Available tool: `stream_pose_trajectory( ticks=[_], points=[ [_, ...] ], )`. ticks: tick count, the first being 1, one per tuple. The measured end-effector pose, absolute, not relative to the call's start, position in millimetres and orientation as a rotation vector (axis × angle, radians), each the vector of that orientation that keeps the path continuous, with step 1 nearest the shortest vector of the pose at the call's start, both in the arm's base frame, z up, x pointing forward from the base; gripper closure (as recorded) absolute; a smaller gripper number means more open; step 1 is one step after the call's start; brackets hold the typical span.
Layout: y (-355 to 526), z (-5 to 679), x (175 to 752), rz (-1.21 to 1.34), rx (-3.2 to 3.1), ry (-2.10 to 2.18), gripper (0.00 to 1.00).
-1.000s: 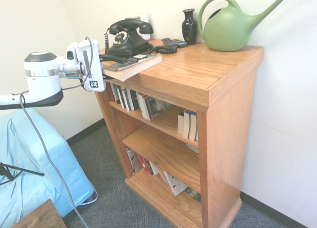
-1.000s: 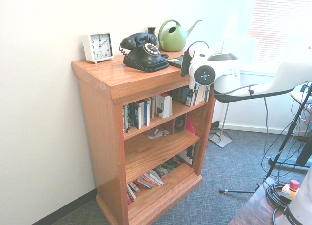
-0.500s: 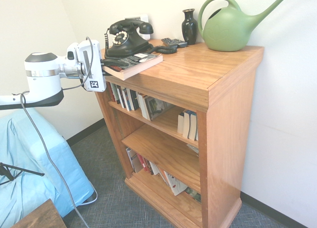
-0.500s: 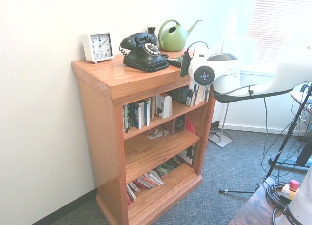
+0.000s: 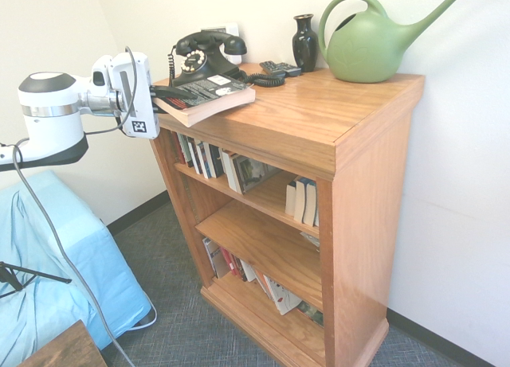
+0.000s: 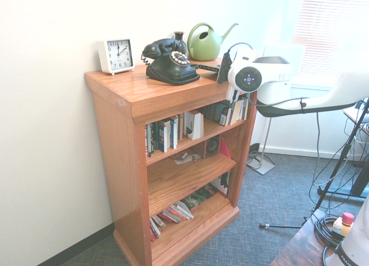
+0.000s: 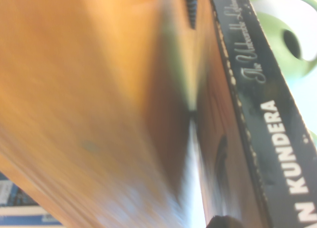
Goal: Organize the shelf
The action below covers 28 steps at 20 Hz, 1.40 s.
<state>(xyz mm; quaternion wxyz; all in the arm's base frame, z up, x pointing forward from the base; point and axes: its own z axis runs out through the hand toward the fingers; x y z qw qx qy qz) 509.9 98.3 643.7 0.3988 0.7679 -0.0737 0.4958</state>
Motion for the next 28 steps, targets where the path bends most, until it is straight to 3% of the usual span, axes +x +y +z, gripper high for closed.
stream_pose_trajectory(
  ticks=[13, 21, 28],
  points=[
    [48, 679, 403, 1.315, 2.14, -0.4, 1.0],
    [34, 622, 329, 1.342, 2.364, -0.532, 1.0],
    [25, 551, 327, 1.291, 2.54, -0.633, 1.0]
  ],
)
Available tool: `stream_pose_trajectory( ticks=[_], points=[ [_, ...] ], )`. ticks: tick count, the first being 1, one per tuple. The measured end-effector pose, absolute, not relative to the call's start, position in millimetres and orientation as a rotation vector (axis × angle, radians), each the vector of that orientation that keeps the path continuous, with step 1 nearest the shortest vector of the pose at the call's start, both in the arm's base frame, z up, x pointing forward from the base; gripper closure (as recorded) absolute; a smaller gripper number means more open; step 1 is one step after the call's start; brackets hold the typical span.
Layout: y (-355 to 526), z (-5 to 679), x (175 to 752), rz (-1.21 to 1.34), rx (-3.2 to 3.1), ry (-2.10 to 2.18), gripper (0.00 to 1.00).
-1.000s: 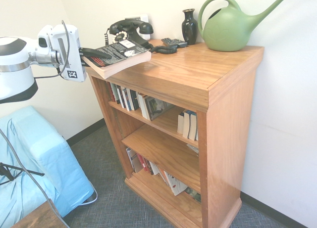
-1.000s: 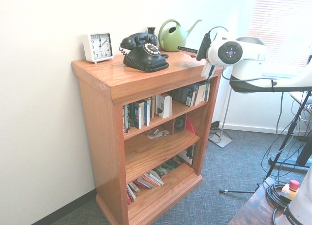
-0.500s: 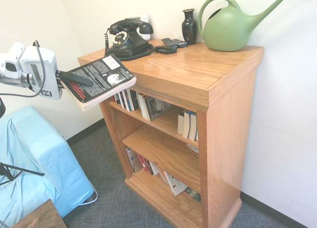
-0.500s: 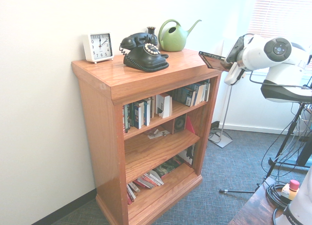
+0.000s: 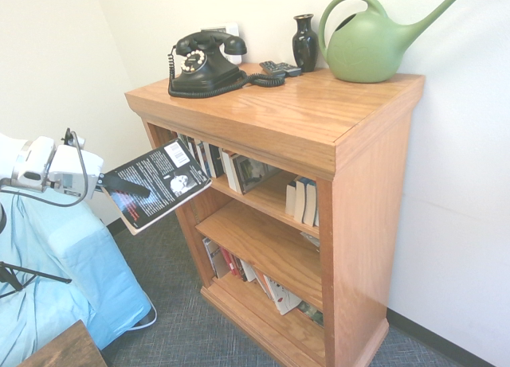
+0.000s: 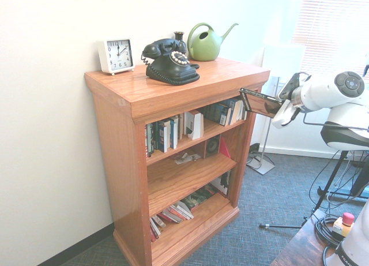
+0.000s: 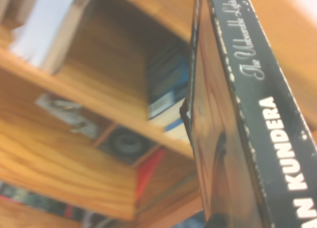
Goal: Organize the shelf
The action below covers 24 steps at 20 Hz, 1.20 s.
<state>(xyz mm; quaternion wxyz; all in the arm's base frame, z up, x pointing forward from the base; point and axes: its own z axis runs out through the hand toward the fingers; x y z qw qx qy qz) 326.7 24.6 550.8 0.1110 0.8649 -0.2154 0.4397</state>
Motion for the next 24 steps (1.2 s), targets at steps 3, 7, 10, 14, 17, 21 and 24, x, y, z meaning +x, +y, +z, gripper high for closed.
stream_pose_trajectory(
  ticks=[3, 7, 10, 14, 17, 21, 24],
  points=[
    [23, 520, 339, 1.243, 2.581, -0.652, 1.0],
    [19, 480, 365, 1.205, 2.631, -0.674, 1.0],
    [12, 451, 381, 1.189, 2.674, -0.706, 1.0],
    [14, 435, 397, 1.225, 2.695, -0.717, 1.0],
    [18, 435, 412, 1.273, 2.694, -0.726, 1.0],
    [21, 436, 440, 1.319, 2.714, -0.768, 1.0],
    [24, 430, 463, 1.322, 2.74, -0.802, 1.0]
  ],
)
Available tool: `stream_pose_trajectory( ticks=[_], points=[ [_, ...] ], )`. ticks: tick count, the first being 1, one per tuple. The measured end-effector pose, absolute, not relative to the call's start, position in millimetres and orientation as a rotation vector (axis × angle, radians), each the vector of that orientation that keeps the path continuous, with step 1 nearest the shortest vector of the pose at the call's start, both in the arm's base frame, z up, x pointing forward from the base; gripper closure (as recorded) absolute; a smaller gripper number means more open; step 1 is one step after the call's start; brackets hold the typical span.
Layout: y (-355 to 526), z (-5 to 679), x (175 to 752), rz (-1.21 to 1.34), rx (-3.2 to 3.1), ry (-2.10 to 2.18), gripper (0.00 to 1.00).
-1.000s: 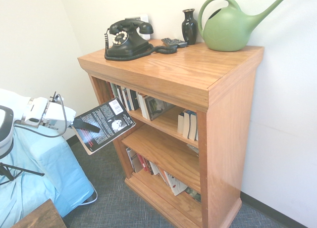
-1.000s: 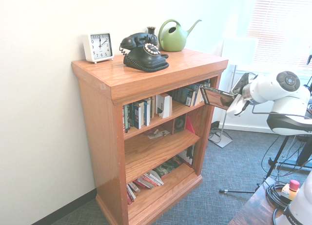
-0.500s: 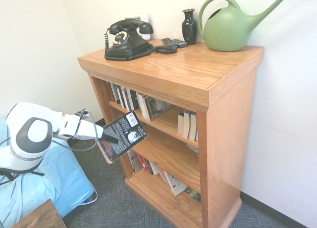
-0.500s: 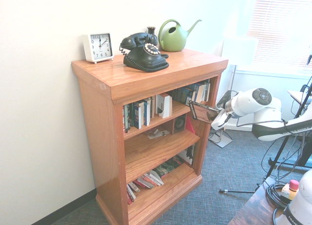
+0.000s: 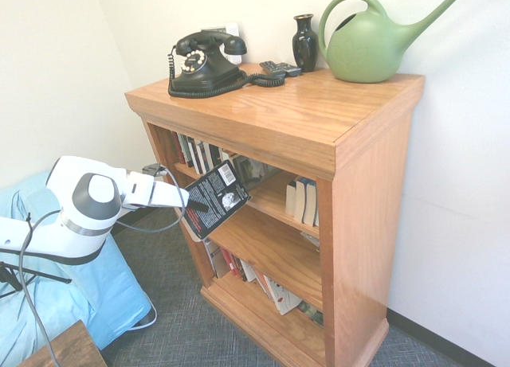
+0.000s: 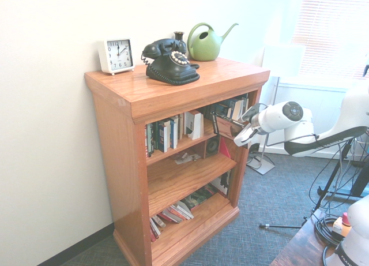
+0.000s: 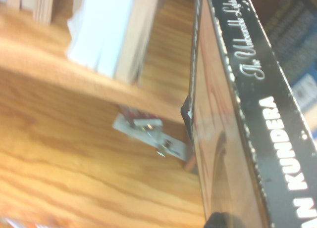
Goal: Organize the shelf
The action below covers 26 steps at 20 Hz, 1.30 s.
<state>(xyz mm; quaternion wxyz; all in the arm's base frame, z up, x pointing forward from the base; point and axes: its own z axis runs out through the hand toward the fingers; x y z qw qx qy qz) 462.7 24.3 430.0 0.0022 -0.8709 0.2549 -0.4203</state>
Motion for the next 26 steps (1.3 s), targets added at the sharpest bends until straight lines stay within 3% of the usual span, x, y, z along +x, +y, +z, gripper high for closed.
stream_pose_trajectory(
  ticks=[25, 26],
  points=[
    [37, 411, 605, -1.305, -2.625, 0.844, 1.0],
    [39, 410, 606, -1.306, -2.63, 0.845, 0.0]
  ],
)
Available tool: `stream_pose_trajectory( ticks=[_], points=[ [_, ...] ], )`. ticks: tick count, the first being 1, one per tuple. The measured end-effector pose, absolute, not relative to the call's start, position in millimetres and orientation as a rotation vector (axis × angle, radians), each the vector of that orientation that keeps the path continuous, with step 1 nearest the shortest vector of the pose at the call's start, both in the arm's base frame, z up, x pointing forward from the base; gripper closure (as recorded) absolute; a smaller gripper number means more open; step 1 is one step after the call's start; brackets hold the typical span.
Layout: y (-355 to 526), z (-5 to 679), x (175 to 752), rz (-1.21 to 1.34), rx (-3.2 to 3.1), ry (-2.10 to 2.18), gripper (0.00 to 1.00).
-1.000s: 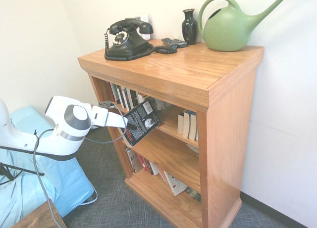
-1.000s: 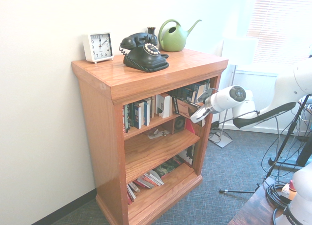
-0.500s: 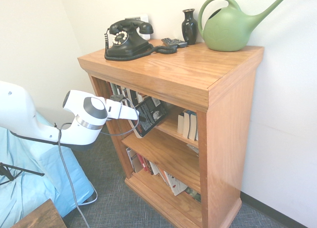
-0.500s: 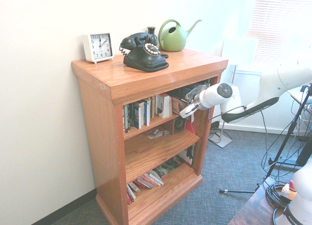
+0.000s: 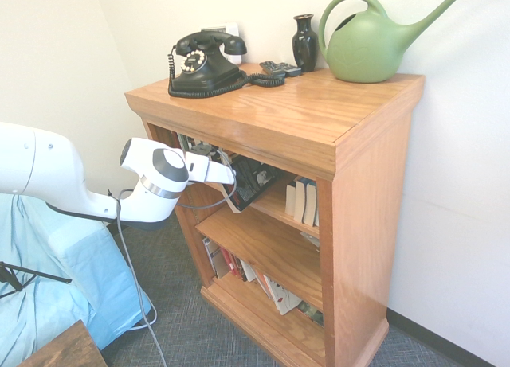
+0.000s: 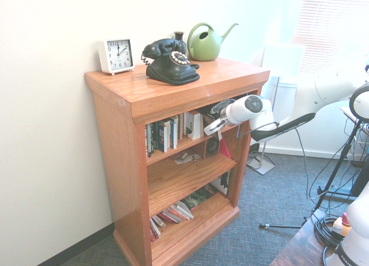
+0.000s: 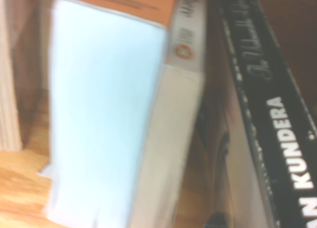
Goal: Organize the shelf
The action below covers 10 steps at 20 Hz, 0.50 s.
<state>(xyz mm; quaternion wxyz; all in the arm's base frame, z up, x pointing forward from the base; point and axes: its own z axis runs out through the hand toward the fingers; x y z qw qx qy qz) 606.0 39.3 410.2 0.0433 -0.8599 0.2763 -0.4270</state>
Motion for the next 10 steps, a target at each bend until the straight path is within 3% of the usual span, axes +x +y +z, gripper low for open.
stream_pose_trajectory(
  ticks=[10],
  points=[
    [38.4, 413.2, 613.7, -1.315, -2.64, 0.829, 0.0]
  ],
)
